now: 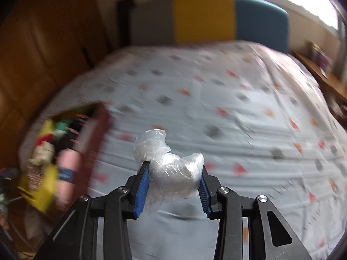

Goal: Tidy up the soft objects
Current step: 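Carry the white puff into the tray and release it with the right tool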

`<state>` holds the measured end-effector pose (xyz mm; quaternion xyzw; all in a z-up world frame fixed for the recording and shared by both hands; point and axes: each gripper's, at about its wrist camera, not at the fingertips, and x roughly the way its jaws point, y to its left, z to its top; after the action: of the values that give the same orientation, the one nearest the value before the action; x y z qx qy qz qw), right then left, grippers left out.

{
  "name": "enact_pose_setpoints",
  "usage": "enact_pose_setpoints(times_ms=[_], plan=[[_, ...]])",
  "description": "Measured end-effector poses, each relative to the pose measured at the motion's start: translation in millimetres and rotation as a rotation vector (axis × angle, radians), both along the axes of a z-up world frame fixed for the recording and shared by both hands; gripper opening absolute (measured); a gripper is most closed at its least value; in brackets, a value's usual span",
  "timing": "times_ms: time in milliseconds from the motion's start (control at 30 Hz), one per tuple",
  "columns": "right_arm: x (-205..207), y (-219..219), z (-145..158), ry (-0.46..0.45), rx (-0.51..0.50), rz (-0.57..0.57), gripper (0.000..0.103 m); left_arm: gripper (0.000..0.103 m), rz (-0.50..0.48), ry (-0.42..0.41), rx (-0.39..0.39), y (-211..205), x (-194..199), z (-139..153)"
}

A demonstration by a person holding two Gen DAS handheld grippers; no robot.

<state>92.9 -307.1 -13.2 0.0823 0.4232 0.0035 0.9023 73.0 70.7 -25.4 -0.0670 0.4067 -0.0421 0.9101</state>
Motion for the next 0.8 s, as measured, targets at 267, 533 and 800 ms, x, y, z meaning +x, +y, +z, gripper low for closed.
enact_pose_setpoints(times_ms=[267, 533, 800], plan=[[46.3, 136.5, 30.5, -0.061, 0.06, 0.288, 0.042, 0.034, 0.014, -0.001, -0.003, 6.1, -2.8, 0.6], [101.6, 224.5, -16.5, 0.083, 0.027, 0.352, 0.042, 0.034, 0.025, -0.012, 0.008, 12.1, -2.0, 1.7], [104.5, 237.2, -63.6, 0.181, -0.022, 0.361, 0.048, 0.037, 0.029, -0.018, 0.021, 12.8, -1.5, 1.7]])
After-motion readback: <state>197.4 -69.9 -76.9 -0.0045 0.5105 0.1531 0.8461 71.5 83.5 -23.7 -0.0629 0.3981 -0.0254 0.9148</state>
